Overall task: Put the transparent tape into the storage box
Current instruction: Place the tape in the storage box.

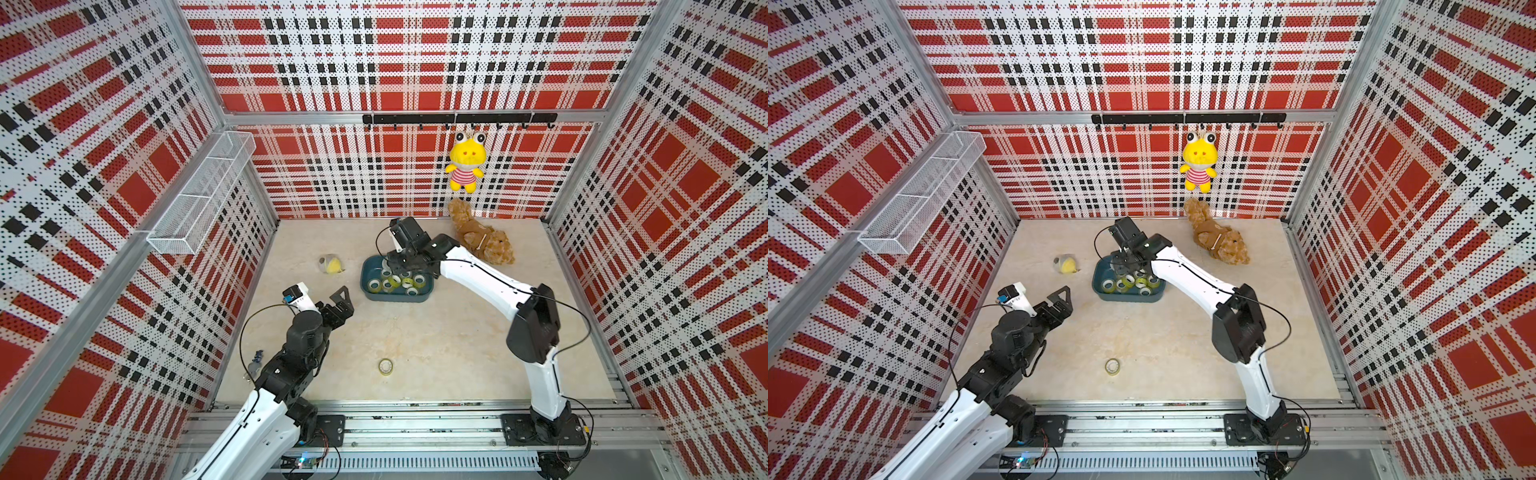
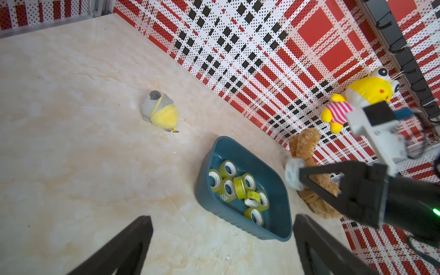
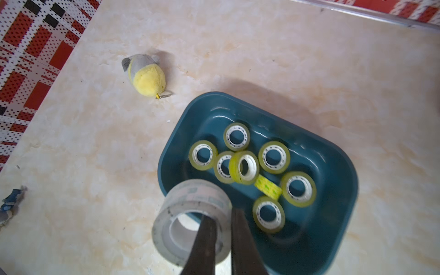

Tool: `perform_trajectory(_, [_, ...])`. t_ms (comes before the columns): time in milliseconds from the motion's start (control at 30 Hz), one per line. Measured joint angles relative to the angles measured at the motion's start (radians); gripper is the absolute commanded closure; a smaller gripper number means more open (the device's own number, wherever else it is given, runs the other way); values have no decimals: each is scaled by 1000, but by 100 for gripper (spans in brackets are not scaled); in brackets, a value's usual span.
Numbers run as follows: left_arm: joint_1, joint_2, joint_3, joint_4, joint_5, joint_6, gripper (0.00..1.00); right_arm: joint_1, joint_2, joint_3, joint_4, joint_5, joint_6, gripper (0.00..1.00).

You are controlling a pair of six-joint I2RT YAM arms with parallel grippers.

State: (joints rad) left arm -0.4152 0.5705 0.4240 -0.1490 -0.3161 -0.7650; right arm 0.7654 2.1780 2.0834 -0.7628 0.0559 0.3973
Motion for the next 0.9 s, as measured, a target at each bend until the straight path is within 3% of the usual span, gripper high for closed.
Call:
perform_trajectory(133, [24,-38,-11,-3,24,2,1,0,159,97,-10,-42,-8,98])
perform_trajectory(267, [37,-61,-11,-5,34,7,1,5,224,108,-28,-79,-13,54])
perform_trajectory(367, [38,-53,-11,-6,45,7,1,5,223,100,-26,-109,-15,42])
perform_trajectory(633, [39,-21,-11,-9,69,7,1,5,111,6,-10,-96,-22,37])
perform_trajectory(900, [39,-11,-11,-5,92,-4,1,5,-286,-316,87,-75,-11,37])
